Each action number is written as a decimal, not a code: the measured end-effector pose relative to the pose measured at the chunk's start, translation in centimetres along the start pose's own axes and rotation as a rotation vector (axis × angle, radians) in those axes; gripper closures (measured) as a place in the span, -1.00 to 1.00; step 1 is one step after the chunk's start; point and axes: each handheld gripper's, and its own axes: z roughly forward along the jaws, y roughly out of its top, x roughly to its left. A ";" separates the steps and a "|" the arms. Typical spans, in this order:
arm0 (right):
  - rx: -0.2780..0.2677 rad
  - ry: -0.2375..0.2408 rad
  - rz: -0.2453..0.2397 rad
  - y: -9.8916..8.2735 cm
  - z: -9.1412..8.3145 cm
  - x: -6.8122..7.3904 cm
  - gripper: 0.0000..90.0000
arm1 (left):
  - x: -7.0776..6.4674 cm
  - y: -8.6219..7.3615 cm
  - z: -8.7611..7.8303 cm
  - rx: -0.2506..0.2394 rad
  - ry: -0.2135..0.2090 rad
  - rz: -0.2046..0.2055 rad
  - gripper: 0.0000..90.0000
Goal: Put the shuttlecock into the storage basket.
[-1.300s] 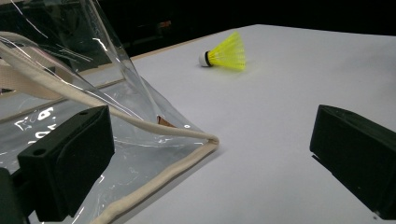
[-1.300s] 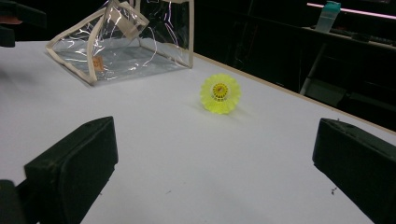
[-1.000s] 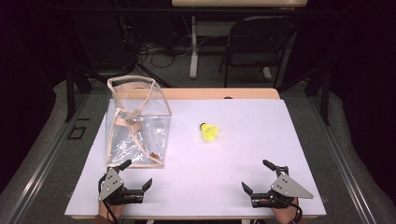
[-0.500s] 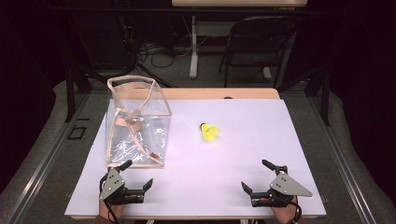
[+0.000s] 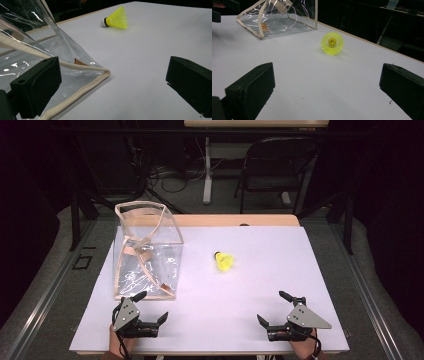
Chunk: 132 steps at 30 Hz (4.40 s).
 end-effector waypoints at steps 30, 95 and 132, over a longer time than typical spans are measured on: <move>0.022 0.002 0.007 -0.2 0.1 -0.2 -1.00 | -0.3 2.2 2.8 0.010 -0.065 0.015 -1.00; 0.035 0.007 0.015 -0.4 0.2 -0.2 -1.00 | -2.1 7.2 11.2 0.055 -0.076 0.028 -1.00; 0.047 0.005 0.019 -0.4 0.3 -0.3 -1.00 | -4.0 9.6 17.1 0.148 -0.078 0.016 -1.00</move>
